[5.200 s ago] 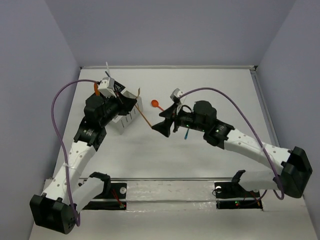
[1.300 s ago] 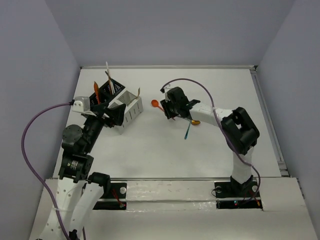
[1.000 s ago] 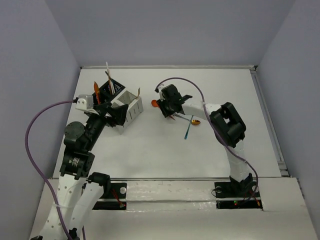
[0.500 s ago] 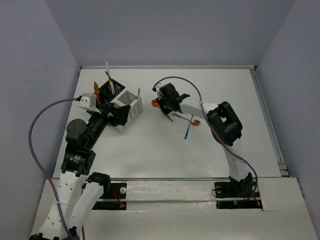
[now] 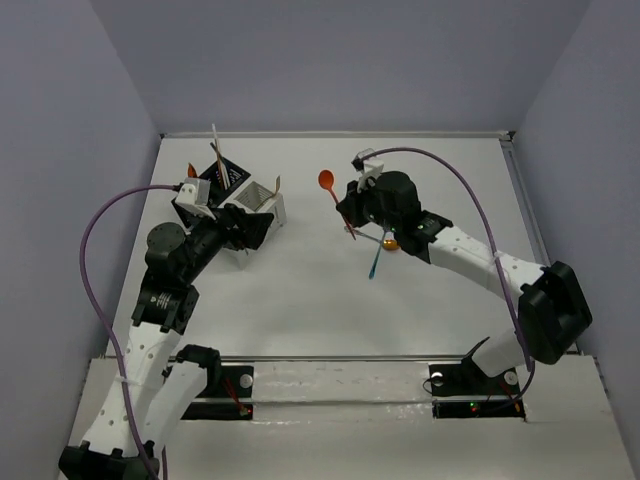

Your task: Sort the eating utensils into containers

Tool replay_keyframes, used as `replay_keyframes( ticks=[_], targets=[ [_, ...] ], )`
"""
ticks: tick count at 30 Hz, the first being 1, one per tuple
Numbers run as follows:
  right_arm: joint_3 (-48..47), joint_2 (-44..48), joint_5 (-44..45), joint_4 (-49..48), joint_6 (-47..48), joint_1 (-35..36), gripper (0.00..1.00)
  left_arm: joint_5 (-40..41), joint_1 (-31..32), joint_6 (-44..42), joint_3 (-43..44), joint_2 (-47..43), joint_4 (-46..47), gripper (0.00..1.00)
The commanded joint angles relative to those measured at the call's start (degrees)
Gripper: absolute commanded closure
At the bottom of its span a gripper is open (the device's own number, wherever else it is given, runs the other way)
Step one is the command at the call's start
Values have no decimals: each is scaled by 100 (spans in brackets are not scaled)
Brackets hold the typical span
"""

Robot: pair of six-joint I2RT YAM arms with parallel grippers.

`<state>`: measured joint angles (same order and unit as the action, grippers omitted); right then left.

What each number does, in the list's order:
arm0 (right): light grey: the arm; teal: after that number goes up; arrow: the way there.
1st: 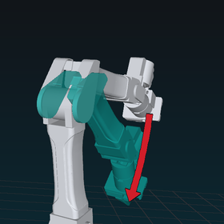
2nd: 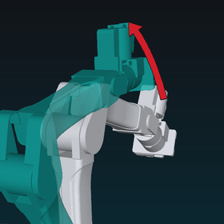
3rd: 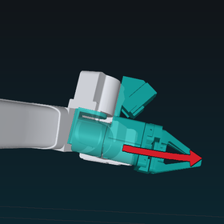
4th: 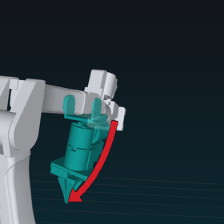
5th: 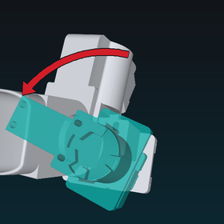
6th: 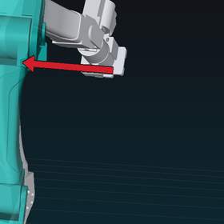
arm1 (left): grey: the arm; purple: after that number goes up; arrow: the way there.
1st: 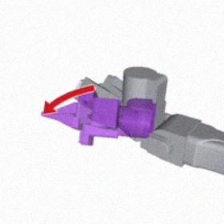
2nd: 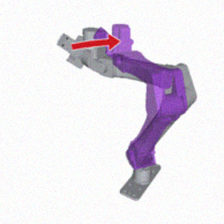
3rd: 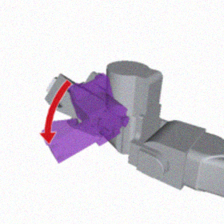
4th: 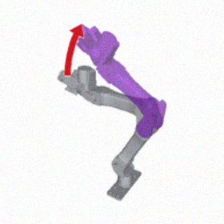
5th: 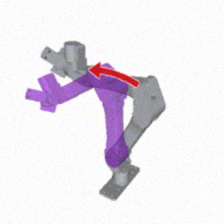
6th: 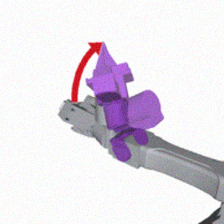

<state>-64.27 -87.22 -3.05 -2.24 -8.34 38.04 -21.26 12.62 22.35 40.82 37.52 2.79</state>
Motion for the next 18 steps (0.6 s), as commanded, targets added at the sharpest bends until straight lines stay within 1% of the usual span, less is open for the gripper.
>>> replay_keyframes(
  ticks=[1, 7, 14, 18],
  targets=[
    [758, 407, -548, -970, -765, 335, 93, -405, -41, 129, -48, 132, 389, 7],
    [767, 724, -521, -1173, -836, 721, 93, -441, -41, 129, -56, 256, 407, 9],
    [626, 619, -583, -1305, -810, 977, 93, -476, -41, 103, -21, 458, 337, 10],
    [539, 575, -618, -1358, -792, 1082, 93, -494, -41, 94, -12, 555, 310, 13]
  ],
)
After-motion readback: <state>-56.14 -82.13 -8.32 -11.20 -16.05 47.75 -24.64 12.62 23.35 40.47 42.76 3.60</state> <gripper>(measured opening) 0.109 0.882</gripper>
